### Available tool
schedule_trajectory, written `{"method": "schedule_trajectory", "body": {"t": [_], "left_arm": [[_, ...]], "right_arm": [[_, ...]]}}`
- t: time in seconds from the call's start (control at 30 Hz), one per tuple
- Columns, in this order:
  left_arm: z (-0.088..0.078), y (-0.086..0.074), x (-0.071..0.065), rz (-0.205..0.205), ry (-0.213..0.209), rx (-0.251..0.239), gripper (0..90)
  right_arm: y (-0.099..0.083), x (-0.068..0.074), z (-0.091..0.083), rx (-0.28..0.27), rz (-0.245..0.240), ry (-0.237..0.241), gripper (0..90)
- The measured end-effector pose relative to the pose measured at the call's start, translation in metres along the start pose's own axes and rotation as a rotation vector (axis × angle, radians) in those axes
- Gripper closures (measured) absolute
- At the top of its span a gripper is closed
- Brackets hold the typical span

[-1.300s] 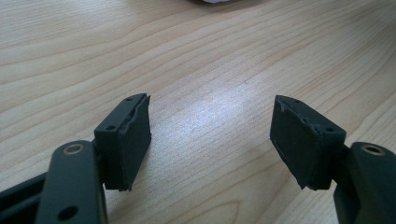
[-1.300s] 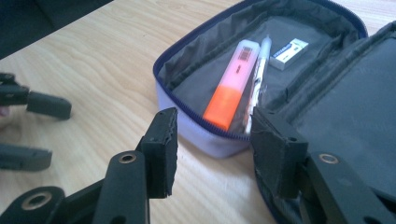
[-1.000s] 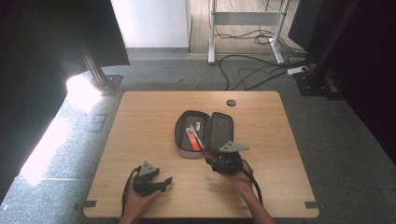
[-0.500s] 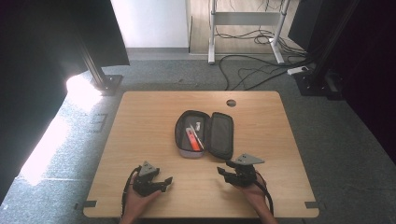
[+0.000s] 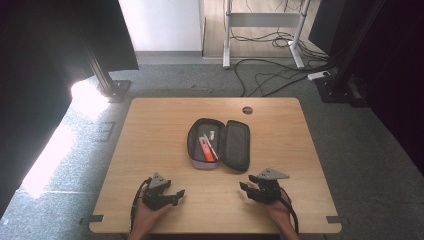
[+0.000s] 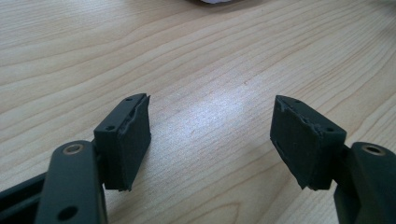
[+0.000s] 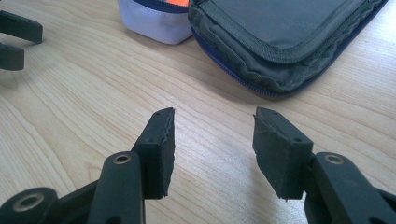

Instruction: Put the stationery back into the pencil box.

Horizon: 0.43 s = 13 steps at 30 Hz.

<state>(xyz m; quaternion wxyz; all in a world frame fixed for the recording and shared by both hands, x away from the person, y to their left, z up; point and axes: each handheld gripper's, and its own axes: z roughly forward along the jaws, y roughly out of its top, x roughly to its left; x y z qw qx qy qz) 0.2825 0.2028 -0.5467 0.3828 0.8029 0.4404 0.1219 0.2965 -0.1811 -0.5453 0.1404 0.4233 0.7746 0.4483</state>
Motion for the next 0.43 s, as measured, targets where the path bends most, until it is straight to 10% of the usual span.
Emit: {"method": "schedule_trajectory", "body": {"t": [0.43], "left_arm": [[0.0,0.0001,-0.0002,0.003,0.001,0.001,29.1]], "right_arm": [[-0.0031,-0.0046,0.0012,0.031,0.002,-0.037,42.9]]}}
